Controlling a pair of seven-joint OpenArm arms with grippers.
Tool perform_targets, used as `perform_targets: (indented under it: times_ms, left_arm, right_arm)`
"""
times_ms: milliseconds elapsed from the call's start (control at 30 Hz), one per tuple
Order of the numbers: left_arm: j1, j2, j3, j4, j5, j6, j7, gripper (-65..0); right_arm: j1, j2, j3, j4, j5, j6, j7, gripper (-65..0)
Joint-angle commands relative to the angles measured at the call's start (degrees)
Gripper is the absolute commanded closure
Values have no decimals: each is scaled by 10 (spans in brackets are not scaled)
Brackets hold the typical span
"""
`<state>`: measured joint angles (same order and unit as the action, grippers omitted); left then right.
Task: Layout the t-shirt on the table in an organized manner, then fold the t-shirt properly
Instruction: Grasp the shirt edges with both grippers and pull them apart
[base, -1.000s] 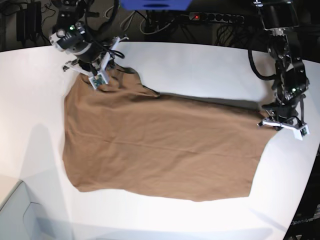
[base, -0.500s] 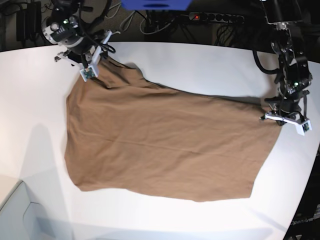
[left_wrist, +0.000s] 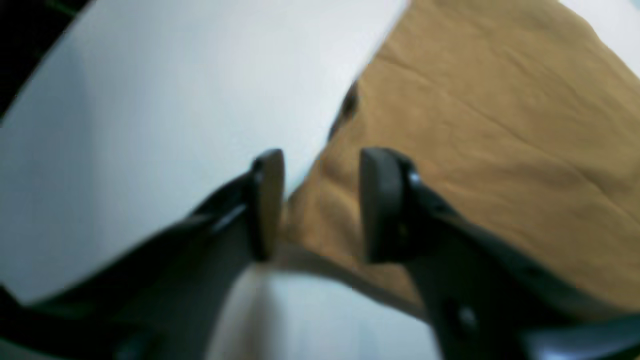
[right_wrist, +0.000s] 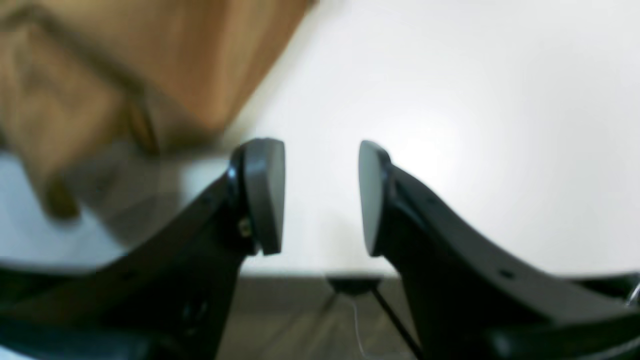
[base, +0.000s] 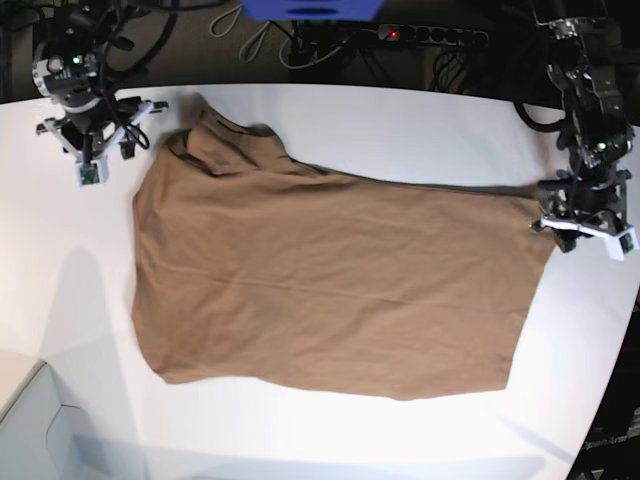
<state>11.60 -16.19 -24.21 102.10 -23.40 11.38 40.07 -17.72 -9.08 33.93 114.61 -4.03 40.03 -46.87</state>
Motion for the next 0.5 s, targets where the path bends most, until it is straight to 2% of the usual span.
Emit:
perform_targets:
  times_ms: [0,67,167,267,467]
  left_arm:
    - [-7,-7,-10,11,1,2,-16,-316]
    - [-10,-7,-24,11,1,2,-16,-356]
    - [-16,-7,-29,8,1,2,-16,-342]
    - [-50,-6,9,-25,2,2,-16,-295]
    - [-115,-5,75,-177,2,2,-22,-175]
  right_arm:
    - [14,1,-11,9,6,0,9,-249]
    - [34,1,-30,2,6,0,9,-249]
    - [71,1,-58,-20,6,0,9,-250]
    - [107,1,-73,-72,5,0,9,-253]
    - [137,1,-70,-167,5,0,15,-251]
